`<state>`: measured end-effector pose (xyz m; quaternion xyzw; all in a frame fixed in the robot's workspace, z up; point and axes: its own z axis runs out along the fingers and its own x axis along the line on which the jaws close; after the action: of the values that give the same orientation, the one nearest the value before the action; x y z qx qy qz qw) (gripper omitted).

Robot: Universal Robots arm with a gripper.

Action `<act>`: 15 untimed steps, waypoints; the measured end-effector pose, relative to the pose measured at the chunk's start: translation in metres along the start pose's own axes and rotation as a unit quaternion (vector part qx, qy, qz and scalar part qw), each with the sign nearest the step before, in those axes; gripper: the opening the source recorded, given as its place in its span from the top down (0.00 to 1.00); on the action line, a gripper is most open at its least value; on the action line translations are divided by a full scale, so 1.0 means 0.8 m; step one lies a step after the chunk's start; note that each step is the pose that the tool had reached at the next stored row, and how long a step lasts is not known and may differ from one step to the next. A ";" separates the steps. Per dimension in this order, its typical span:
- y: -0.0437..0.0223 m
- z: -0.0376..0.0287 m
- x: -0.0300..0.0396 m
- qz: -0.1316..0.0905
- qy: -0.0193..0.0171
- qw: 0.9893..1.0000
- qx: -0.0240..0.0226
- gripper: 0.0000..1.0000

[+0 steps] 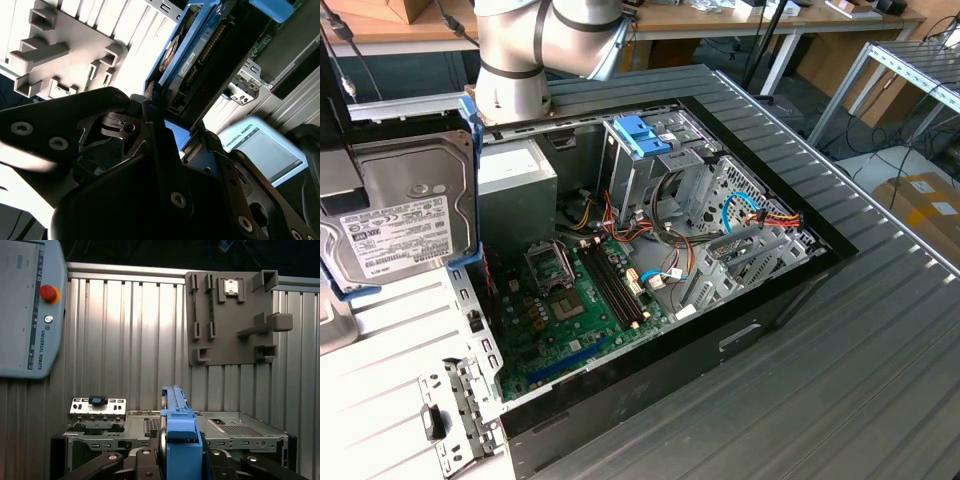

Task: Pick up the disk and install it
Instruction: 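Pick up the disk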

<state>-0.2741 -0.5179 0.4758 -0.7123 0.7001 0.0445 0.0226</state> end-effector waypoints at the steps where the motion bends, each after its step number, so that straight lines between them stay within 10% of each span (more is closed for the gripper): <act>1: -0.0012 0.0000 0.0003 0.000 0.000 1.000 0.000 0.63; 15: -0.0143 -0.0004 0.0041 0.000 0.000 1.000 0.000 0.63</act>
<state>-0.2625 -0.5210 0.4755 -0.7123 0.7001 0.0446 0.0226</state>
